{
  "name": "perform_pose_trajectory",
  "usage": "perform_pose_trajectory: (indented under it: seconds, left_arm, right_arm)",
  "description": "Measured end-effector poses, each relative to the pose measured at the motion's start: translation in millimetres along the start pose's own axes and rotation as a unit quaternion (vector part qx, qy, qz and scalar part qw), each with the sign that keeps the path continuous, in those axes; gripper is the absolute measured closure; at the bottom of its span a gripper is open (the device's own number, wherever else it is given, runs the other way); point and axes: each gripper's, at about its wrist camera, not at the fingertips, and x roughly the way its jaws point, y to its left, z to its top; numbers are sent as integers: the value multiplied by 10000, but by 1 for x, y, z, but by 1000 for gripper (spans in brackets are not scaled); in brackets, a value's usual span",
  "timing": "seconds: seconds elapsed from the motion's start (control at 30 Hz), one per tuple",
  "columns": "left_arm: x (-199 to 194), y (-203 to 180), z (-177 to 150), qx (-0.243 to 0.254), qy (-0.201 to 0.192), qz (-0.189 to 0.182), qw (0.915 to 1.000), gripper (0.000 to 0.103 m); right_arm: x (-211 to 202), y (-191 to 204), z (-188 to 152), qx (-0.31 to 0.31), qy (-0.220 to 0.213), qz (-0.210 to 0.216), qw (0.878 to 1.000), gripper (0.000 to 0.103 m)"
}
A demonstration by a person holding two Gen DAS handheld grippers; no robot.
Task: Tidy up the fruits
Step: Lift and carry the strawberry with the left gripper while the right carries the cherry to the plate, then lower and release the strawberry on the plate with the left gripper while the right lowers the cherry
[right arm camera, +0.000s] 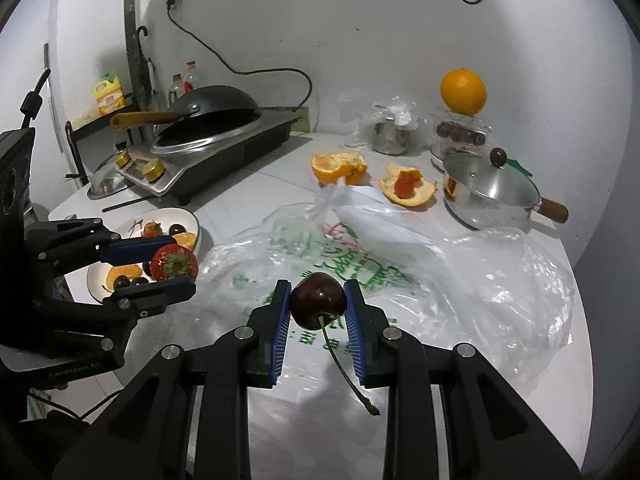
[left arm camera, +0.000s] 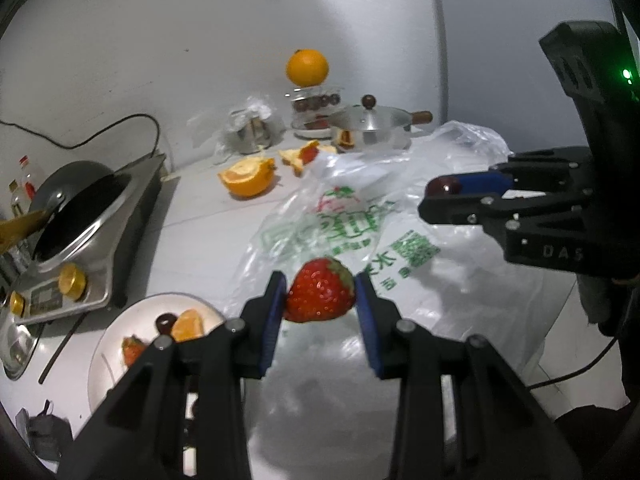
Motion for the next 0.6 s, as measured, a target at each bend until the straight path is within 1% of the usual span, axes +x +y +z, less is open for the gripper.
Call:
perform_pose_trajectory:
  seconds: [0.6]
  left_arm:
    - [-34,71,-43,-590,-121,365,9975,67]
  right_arm:
    - [14,65,20,-496,80,55,9987,75]
